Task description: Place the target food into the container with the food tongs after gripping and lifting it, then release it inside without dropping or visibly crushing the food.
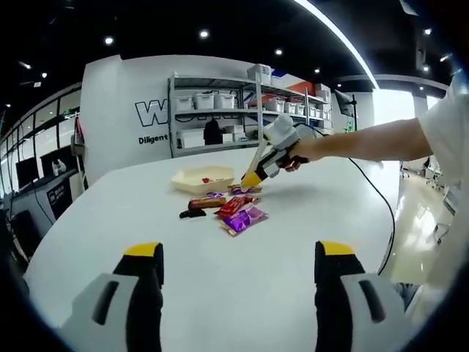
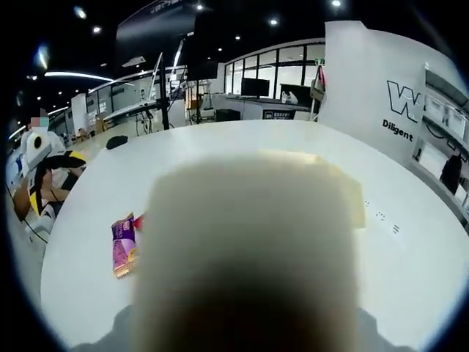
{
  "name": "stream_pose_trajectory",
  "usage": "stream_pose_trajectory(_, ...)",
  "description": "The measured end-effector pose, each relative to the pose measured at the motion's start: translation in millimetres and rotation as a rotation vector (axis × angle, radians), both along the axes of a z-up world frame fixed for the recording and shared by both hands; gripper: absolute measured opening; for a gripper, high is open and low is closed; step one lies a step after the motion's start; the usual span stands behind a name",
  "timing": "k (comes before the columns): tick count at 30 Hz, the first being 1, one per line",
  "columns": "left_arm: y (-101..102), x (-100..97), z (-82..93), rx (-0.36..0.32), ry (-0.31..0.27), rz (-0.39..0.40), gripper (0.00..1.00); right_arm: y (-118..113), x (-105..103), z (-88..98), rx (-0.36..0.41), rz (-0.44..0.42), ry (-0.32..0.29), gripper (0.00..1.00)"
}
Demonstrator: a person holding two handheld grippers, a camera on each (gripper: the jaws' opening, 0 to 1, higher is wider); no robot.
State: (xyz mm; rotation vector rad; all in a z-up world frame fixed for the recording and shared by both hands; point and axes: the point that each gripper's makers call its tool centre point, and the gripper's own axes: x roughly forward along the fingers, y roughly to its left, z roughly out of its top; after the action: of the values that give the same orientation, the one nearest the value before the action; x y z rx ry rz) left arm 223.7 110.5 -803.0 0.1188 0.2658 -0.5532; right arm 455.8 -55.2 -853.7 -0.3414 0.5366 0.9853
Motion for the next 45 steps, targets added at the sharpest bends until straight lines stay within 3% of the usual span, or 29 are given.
stream_pose_trajectory(12, -0.4, 0.2, -1.9, -0.001, 0.004, 0.001, 0.83, -3.2, -1.4, -4.9, -0.002, -0.011, 0.018, 0.17)
stream_pose_trajectory(15, -0.8, -0.5, -4.0, -0.002, 0.01, -0.001, 0.83, -4.6, -1.5, -4.2, 0.034, -0.056, 0.068, 0.16)
stream_pose_trajectory(21, 1.3, -1.6, -2.5, -0.003, 0.007, 0.0, 0.82, -10.8, -3.1, -1.4, 0.056, -0.078, 0.087, 0.15)
stream_pose_trajectory(35, -6.5, -3.3, 3.1, -0.027, 0.006, -0.011, 0.82, -22.4, -28.5, 38.7, 0.112, -0.106, 0.06, 0.15)
stream_pose_trajectory(40, -13.2, -6.1, 5.0, -0.036, 0.0, -0.028, 0.82, -25.3, -30.9, 54.9, 0.117, -0.122, 0.03, 0.15)
stream_pose_trajectory(45, -14.2, -6.1, 8.9, -0.041, -0.012, -0.033, 0.82, -22.4, -20.4, 75.3, 0.123, -0.155, -0.011, 0.15)
